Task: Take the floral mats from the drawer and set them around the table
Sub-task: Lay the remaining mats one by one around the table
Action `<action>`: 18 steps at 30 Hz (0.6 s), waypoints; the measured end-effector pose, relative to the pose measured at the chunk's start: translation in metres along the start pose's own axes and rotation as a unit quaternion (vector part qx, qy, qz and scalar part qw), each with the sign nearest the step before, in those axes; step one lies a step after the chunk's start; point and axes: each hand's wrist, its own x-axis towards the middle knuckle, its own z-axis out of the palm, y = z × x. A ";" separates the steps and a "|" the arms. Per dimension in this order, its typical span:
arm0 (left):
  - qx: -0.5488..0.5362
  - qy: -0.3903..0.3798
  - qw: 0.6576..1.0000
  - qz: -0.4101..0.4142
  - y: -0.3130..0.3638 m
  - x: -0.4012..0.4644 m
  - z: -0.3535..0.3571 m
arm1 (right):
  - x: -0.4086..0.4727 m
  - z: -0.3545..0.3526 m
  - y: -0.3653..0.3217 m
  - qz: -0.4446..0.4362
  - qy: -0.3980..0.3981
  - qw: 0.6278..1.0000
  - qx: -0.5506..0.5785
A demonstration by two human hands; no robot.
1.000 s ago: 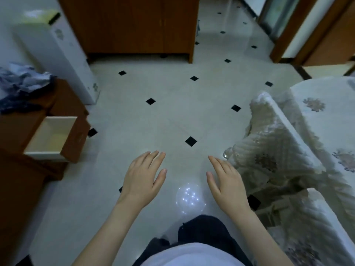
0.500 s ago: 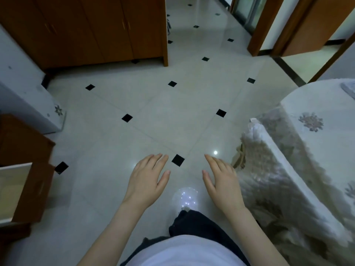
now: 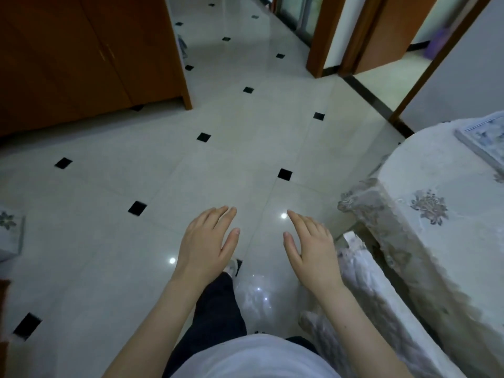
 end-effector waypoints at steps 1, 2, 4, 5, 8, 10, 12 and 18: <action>-0.004 -0.001 1.000 0.011 -0.007 0.024 0.002 | 0.019 0.004 0.001 0.009 0.007 1.000 -0.003; -0.010 -0.004 1.000 0.024 -0.014 0.049 0.004 | 0.039 0.007 0.003 0.019 0.014 1.000 -0.006; -0.024 -0.013 0.998 0.055 -0.026 0.102 0.005 | 0.078 0.011 0.006 0.044 0.031 0.998 -0.015; -0.029 -0.017 0.997 0.071 -0.030 0.129 0.003 | 0.098 0.012 0.007 0.059 0.040 0.997 -0.021; -0.037 -0.021 0.991 0.126 -0.038 0.208 -0.009 | 0.152 0.006 0.008 0.109 0.072 0.991 -0.033; -0.045 -0.024 0.986 0.161 -0.040 0.257 -0.017 | 0.180 0.000 0.009 0.139 0.095 0.985 -0.031; -0.047 -0.030 0.979 0.195 -0.040 0.303 -0.020 | 0.205 -0.007 0.013 0.163 0.112 0.980 -0.031; -0.066 -0.066 0.960 0.266 -0.024 0.401 0.007 | 0.264 -0.016 0.041 0.235 0.138 0.961 -0.049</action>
